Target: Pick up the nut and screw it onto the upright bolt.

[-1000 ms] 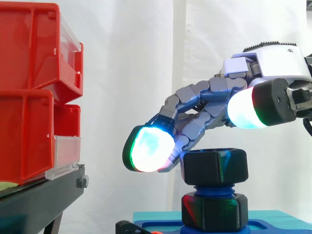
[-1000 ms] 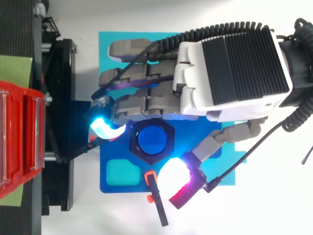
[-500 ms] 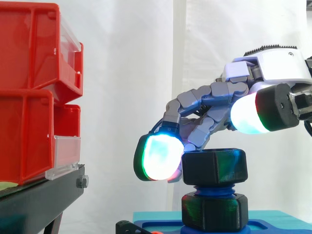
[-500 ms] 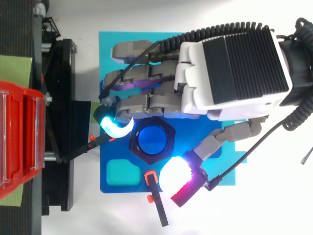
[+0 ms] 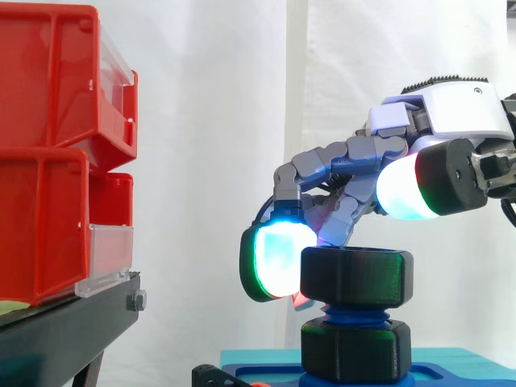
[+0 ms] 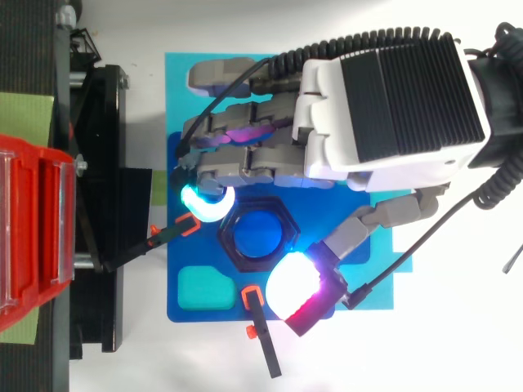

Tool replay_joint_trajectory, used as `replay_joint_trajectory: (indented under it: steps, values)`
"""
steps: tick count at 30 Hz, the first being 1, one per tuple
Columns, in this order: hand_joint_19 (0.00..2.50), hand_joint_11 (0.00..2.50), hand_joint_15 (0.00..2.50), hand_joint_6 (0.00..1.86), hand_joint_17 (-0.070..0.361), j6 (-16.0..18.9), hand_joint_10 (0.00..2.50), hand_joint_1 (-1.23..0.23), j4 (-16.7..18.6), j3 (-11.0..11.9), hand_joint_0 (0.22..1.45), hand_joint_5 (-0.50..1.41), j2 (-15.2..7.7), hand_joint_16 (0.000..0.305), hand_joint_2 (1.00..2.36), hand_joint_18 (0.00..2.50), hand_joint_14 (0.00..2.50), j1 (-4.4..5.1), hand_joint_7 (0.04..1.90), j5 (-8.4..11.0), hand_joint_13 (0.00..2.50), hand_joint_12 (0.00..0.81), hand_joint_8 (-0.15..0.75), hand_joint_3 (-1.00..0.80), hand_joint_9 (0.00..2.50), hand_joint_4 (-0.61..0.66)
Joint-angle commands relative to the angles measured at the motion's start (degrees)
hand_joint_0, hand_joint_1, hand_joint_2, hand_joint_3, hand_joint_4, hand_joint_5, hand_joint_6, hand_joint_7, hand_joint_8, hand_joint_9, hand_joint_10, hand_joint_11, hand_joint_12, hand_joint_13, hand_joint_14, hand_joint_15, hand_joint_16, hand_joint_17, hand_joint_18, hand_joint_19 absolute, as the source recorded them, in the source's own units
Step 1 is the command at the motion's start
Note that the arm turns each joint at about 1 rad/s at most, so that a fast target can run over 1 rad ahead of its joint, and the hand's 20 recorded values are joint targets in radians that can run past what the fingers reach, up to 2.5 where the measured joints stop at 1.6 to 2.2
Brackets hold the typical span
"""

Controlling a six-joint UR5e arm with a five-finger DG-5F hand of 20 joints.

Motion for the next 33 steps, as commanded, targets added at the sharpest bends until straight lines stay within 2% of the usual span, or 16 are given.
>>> replay_joint_trajectory:
  steps: [1, 7, 19, 22, 24, 33]
  values:
    - [0.0, 0.0, 0.0, 0.5, 0.029, 0.0, 0.0, -0.36, 0.0, 0.0, 0.49, -0.05, 0.0, 0.013, 1.0, 0.07, 0.0, -0.12, 1.42, -0.01, 0.49, 0.205, 0.265, -0.5, 0.75, 0.2]
    - [0.0, 0.0, 0.0, 0.5, 0.028, 0.0, 0.0, -0.36, 0.0, 0.0, 0.49, -0.02, 0.0, 0.012, 1.0, 0.1, 0.0, -0.64, 1.51, -0.01, 0.52, 0.203, 0.267, -0.5, 0.79, 0.18]
    - [0.0, 0.0, 0.0, 0.57, 0.021, 0.0, 0.0, -0.38, 0.0, 0.0, 0.5, 0.0, 0.0, 0.009, 1.0, 0.19, 0.0, -1.61, 1.43, -0.18, 0.63, 0.198, 0.273, -0.5, 0.98, 0.15]
    - [0.0, 0.0, 0.0, 0.59, 0.018, 0.0, 0.0, -0.39, 0.0, 0.0, 0.51, 0.01, 0.0, 0.008, 1.0, 0.24, 0.0, -1.79, 1.38, -0.45, 0.69, 0.188, 0.27, -0.5, 1.09, 0.14]
    - [0.0, 0.0, 0.0, 0.58, 0.014, 0.0, 0.0, -0.39, 0.0, 0.0, 0.51, 0.04, 0.0, 0.006, 1.0, 0.29, 0.0, -1.87, 1.39, -0.62, 0.75, 0.174, 0.255, -0.5, 1.19, 0.1]
    - [0.0, 0.06, 0.0, 0.58, 0.001, 0.0, 0.0, -0.42, 0.0, 0.4, 0.52, 0.07, 0.0, 0.0, 1.0, 0.58, 0.0, -2.23, 1.42, -0.89, 1.01, 0.153, 0.218, -0.5, 1.57, 0.07]
